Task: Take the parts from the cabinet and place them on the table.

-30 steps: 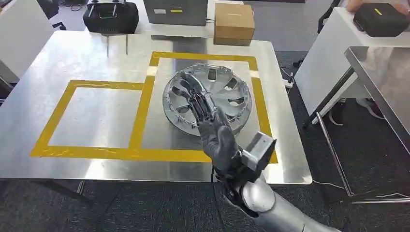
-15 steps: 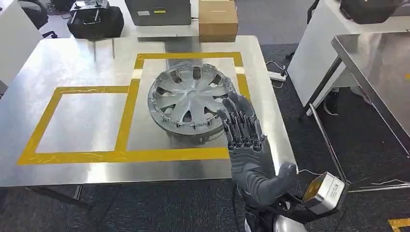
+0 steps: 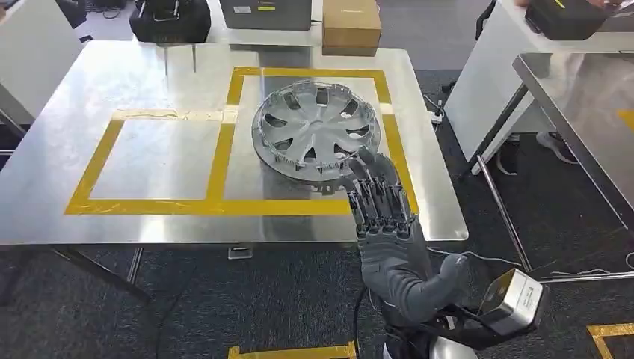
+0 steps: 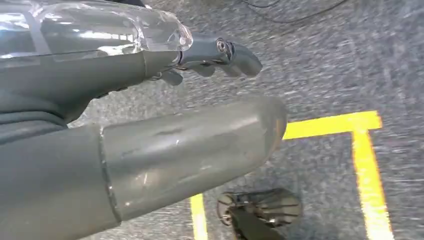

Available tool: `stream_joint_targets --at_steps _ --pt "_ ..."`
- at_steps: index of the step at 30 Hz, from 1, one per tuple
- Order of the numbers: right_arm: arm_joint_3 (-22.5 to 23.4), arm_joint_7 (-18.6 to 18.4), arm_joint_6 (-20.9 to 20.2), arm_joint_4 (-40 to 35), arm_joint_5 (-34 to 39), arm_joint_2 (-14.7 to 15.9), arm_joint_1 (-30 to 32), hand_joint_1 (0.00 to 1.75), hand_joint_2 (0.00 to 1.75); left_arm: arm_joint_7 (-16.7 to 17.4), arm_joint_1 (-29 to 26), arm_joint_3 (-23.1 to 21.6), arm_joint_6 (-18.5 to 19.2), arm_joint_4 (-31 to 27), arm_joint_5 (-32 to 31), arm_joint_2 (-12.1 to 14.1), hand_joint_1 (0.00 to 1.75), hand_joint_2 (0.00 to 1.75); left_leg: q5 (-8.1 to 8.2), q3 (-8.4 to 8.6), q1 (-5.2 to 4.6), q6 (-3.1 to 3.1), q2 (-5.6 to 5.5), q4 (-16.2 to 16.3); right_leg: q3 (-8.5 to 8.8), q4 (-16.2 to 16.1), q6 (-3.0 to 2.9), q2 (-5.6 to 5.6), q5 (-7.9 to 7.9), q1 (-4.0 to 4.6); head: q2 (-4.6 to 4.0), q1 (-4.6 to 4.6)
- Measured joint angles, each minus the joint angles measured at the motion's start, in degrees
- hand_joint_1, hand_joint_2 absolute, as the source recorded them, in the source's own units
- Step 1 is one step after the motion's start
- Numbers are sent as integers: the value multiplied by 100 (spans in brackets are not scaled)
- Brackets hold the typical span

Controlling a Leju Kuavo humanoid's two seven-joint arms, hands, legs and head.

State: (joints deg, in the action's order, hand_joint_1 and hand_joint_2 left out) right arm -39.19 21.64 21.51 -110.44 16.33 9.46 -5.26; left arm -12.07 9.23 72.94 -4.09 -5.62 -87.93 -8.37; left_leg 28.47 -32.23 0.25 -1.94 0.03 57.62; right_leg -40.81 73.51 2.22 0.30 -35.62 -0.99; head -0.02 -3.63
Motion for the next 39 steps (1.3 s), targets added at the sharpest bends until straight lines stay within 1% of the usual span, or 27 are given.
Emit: stream_joint_targets --at_steps 2,4,5,6,7,9,10,12,13,14,15,17,19,21,22,25,26,28,30,31,32,34,35,36,37,38,39 --pt "-9 -2 -37 39 9 -28 -17 0 0 0 0 15 28 0 2 20 0 0 -110 -154 -55 -7 35 6 288 -23 -79 -1 266 19 0 -59" --pt "-15 -2 -61 70 7 -57 -48 0 0 0 4 44 39 0 26 31 0 0 -200 -249 -103 -5 55 5 939 -834 -242 2 536 90 0 -90" --pt "-20 -2 -79 72 4 -70 -92 0 0 0 9 61 65 0 37 18 0 0 -239 -265 -96 2 75 6 1327 -1355 -350 7 474 165 0 -68" --pt "-20 -4 -98 74 -9 -90 -131 0 0 0 18 83 83 -4 48 26 0 0 -275 -284 -134 27 85 13 1555 -1759 -414 -18 393 196 0 -68" --pt "-20 -4 -116 83 -11 -114 -161 0 0 4 22 105 96 -4 50 28 0 0 -343 -303 -111 71 107 0 1604 -1854 -382 -16 368 206 0 -52" --pt "-26 -4 -133 127 -31 -166 -170 0 0 94 28 109 186 -4 16 57 0 0 -438 -333 -87 135 132 -12 1559 -1885 -414 -12 439 240 0 -78" --pt "-37 -4 -107 159 -31 -183 -179 0 0 172 27 109 234 -4 -48 87 0 0 -387 -375 -100 158 104 34 1518 -1970 -415 -52 543 167 0 -94" --pt "-44 -2 -39 197 -26 -214 -197 0 0 267 25 114 313 -2 -149 111 0 0 196 -532 -67 227 -6 444 1375 -1956 -475 -83 657 161 0 18" --pt "-44 -2 -28 210 -24 -223 -192 0 0 286 25 116 328 -2 -166 129 0 0 551 -634 -42 263 -12 856 1287 -1944 -454 -88 715 162 0 57" --pt "-48 0 -26 227 -20 -229 -189 0 0 299 25 116 341 -2 -179 157 0 0 802 -726 -21 295 -16 1285 1194 -1926 -450 -98 775 164 0 90" --pt "-55 0 -24 243 -18 -232 -189 0 0 299 24 118 341 -2 -186 170 0 0 871 -776 -5 323 -14 1622 1091 -1896 -440 -111 833 161 0 96" --pt "-55 0 -20 275 -13 -240 -188 0 0 306 24 120 350 -2 -190 205 0 0 508 -605 40 369 -7 1681 880 -1808 -395 -128 928 141 0 136" --pt "-59 37 65 308 -13 -243 -186 0 0 361 28 120 356 -4 -190 227 0 0 143 -57 83 423 -3 1033 670 -1675 -331 -130 989 106 0 157" --pt "-55 134 219 317 -22 -260 -136 0 0 420 40 116 356 -4 -190 247 0 0 423 585 88 448 -26 112 529 -1517 -275 -120 1019 122 0 215" --pt "-50 195 304 319 -20 -273 -79 0 0 402 43 105 336 -4 -184 275 0 0 515 591 82 339 -50 20 512 -1496 -231 -125 1060 130 0 181" --pt "-2 365 597 330 118 -267 124 0 0 159 11 100 236 -4 -142 326 0 0 394 466 68 178 -62 19 468 -1521 -152 -122 1202 103 0 166" --pt "31 405 696 337 153 -251 182 0 0 89 25 100 207 -4 -120 330 0 0 337 409 85 122 -37 19 405 -1473 -114 -74 1112 87 0 199" --pt "186 413 1035 363 155 -179 325 0 0 -101 46 107 78 -7 99 363 0 0 161 197 69 41 -51 16 249 -862 -37 -54 275 73 0 120" --pt "319 382 1242 490 261 -109 426 0 0 -164 40 116 46 -7 171 358 0 0 16 11 34 12 -75 23 180 -87 -25 -54 -187 64 0 72" --pt "404 413 1242 648 432 -74 474 0 0 -166 34 118 39 -7 168 350 0 0 -58 -83 13 6 -79 31 215 130 -37 -54 -143 65 0 42" --pt "486 464 1224 842 595 -50 522 0 0 -153 35 120 24 -7 149 337 0 0 -128 -176 -10 3 -82 34 332 125 -69 -53 53 67 0 13" --pt "668 501 1098 1323 900 -41 539 0 0 -83 32 120 2 -4 120 282 0 0 -251 -327 -67 -8 -86 36 787 -408 -195 -43 476 106 0 -57" --pt "770 501 955 1638 1122 -41 512 0 0 -57 38 122 -4 -4 94 260 0 0 -316 -382 -85 -8 -88 31 1147 -917 -306 -40 535 158 0 -81" --pt "890 501 753 2078 1456 -35 443 0 0 -33 39 122 -4 4 44 189 0 0 -372 -404 -78 19 -85 37 1553 -1516 -418 -46 369 251 0 -59" --pt "962 518 445 2469 1730 -35 368 0 0 -4 48 122 -22 2 6 170 0 0 -420 -428 -100 36 -77 34 1767 -1941 -459 -79 275 248 0 -52" --pt "1025 498 194 2952 1979 -28 280 0 0 37 48 122 -22 2 -48 137 0 0 -503 -459 -77 61 -59 22 1746 -1963 -415 -59 275 279 0 -46" --pt "1073 395 -40 3517 2206 -28 187 0 0 103 50 122 -20 2 -109 125 0 0 -571 -470 -47 92 -53 -9 1707 -1963 -439 -59 324 294 0 -53"
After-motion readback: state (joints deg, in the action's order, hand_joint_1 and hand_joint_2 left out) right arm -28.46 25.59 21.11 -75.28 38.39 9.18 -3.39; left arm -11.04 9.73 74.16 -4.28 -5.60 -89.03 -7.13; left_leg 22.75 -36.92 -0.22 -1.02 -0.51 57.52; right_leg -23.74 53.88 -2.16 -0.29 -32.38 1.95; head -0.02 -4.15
